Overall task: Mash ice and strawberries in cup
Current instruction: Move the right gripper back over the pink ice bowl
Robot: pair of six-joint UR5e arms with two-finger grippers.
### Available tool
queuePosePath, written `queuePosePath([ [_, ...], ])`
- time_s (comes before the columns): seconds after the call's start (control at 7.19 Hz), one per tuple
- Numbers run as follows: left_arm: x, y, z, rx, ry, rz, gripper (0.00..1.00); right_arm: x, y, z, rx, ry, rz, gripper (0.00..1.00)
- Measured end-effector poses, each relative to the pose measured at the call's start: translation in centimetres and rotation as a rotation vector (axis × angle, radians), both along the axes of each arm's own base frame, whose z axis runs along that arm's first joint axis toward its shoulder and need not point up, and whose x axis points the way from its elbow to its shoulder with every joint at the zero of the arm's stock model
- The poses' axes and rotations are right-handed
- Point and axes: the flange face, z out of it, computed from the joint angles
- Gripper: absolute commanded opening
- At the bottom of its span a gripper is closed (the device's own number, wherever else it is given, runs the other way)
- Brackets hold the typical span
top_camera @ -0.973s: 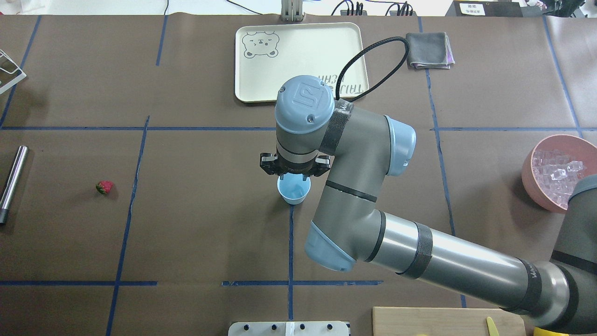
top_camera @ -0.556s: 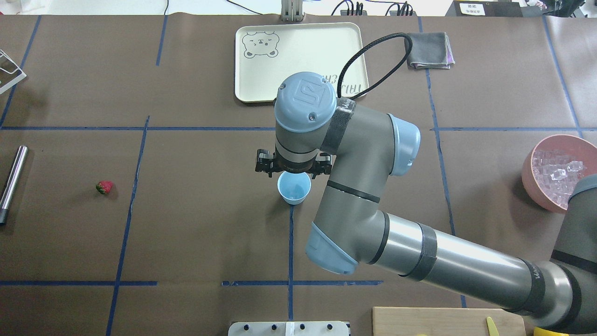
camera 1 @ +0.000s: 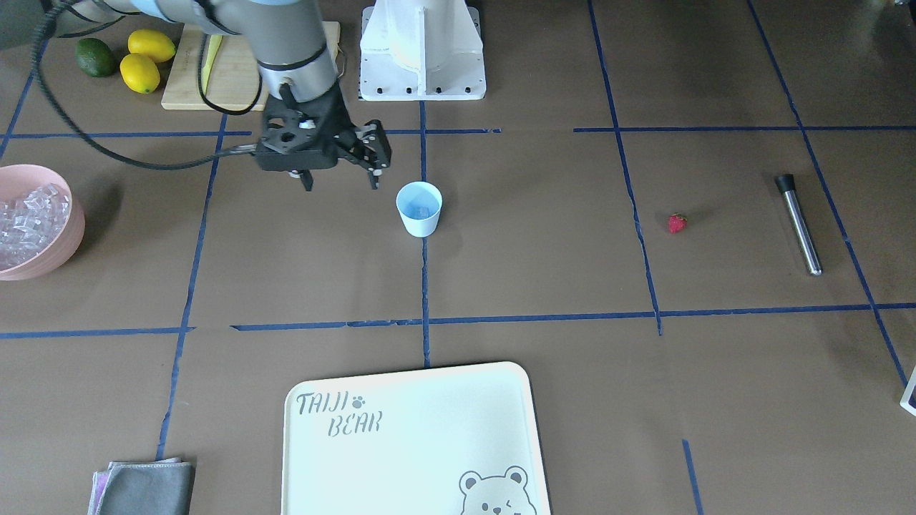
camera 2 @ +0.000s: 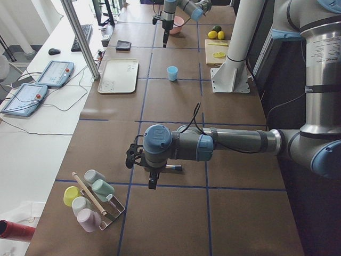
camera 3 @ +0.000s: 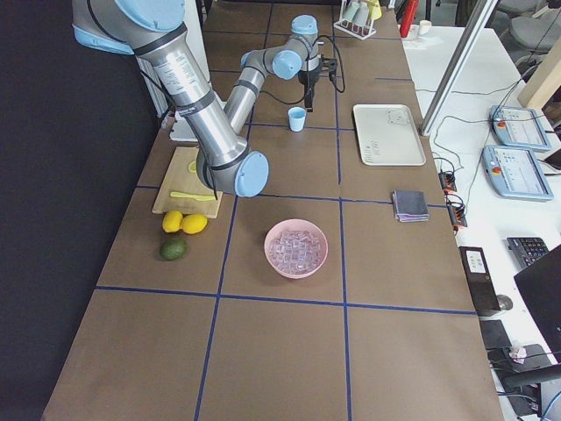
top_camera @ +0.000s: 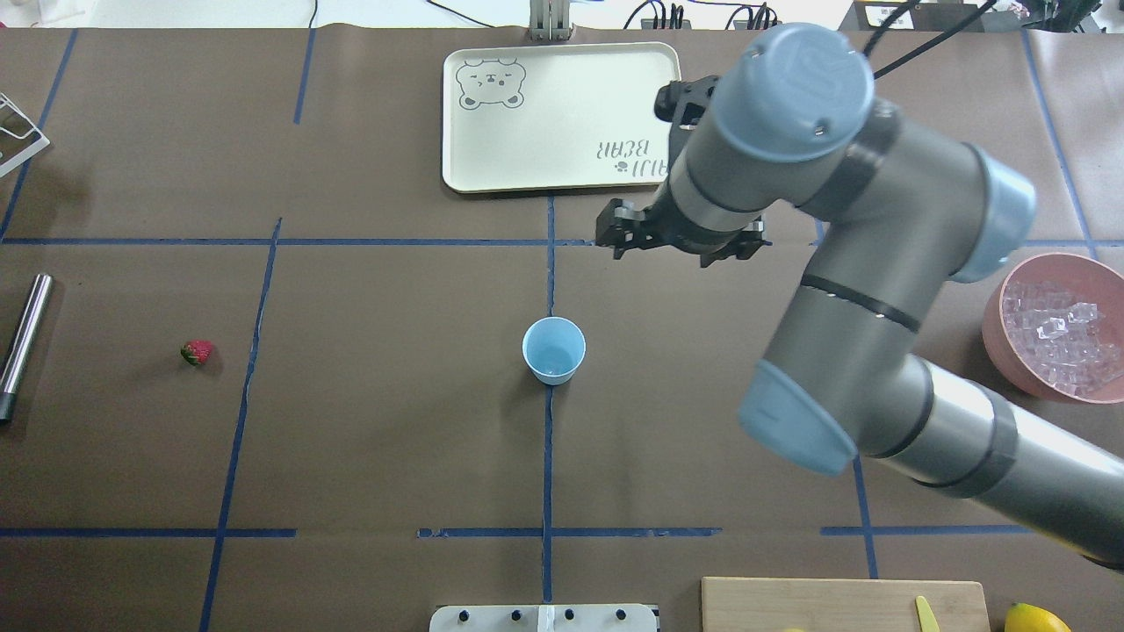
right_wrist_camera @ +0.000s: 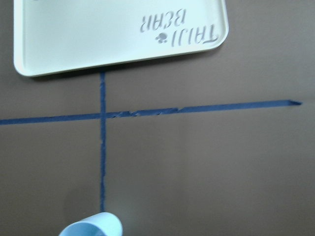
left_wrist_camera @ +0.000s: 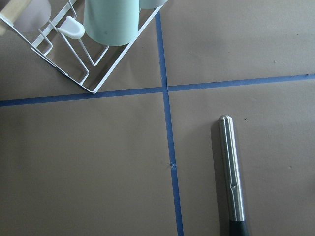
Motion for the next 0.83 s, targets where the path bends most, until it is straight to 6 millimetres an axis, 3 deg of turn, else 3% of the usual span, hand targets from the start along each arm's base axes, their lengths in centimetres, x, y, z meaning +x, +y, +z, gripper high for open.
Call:
queuePosePath([
  [0.56, 0.0, 0.1, -1.0, 0.019, -0.001, -0.002, 1.0, 19.0, -3.7, 12.3, 0.029, 0.054, -0.054, 0.99],
  [0.83, 0.0, 0.3, -1.4, 0.026, -0.002, -0.002, 1.0, 25.4, -2.6, 19.8, 0.029, 0.073, -0.086, 0.99],
])
